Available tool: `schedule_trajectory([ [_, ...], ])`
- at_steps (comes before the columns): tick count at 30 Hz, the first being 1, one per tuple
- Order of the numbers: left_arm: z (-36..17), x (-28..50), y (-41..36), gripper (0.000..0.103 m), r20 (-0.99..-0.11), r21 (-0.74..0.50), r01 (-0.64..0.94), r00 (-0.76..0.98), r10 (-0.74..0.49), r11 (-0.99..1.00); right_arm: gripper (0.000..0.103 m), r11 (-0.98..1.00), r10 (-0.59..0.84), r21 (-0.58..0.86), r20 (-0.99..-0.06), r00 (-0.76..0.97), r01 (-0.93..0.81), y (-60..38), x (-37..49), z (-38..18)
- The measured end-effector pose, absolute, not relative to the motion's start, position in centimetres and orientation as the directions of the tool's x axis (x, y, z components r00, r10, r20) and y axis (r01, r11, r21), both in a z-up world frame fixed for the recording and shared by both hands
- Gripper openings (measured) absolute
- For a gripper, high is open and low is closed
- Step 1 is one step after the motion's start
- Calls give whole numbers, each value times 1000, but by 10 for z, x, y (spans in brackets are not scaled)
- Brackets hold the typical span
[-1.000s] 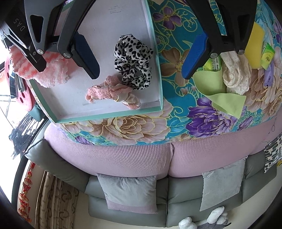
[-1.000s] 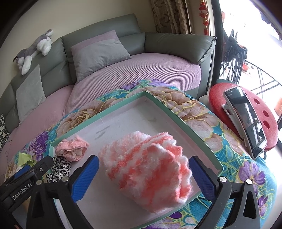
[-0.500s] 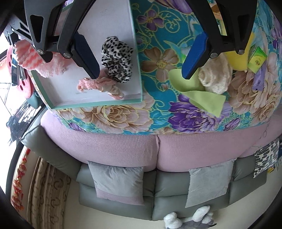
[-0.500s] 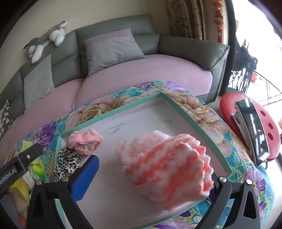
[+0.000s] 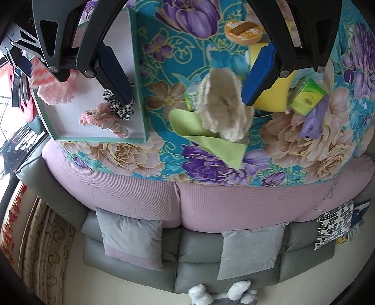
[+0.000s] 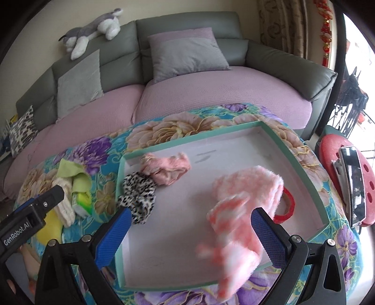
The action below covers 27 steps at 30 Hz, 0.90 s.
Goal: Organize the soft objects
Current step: 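Move both tools back toward the remaining pile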
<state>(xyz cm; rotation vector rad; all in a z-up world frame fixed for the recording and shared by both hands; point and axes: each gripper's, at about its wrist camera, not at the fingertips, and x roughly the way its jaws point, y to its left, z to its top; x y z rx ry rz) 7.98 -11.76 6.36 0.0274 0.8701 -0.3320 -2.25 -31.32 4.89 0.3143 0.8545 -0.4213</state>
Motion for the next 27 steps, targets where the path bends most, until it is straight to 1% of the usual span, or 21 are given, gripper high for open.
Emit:
schedule_trajectory([
  [11,62,79,-53,94,-752,-148,184,617,-231,972,103,931,-172,59,-802,572,361,-263,-13,51],
  [20,66,75,3,94,-713,-173,68,679,-173,983,103,945,-121,85,-806,579,315,-236,-2,45],
  [22,68,75,18,96,-700,-193,38,695,-165,980,103,948,-114,88,-803,586,305,-230,0,45],
  [23,68,75,24,102,-695,-204,24,701,-162,979,103,950,-110,90,-800,589,299,-227,2,45],
  [27,70,76,49,103,-669,-262,-29,726,-160,965,103,960,-88,95,-791,606,264,-211,8,45],
])
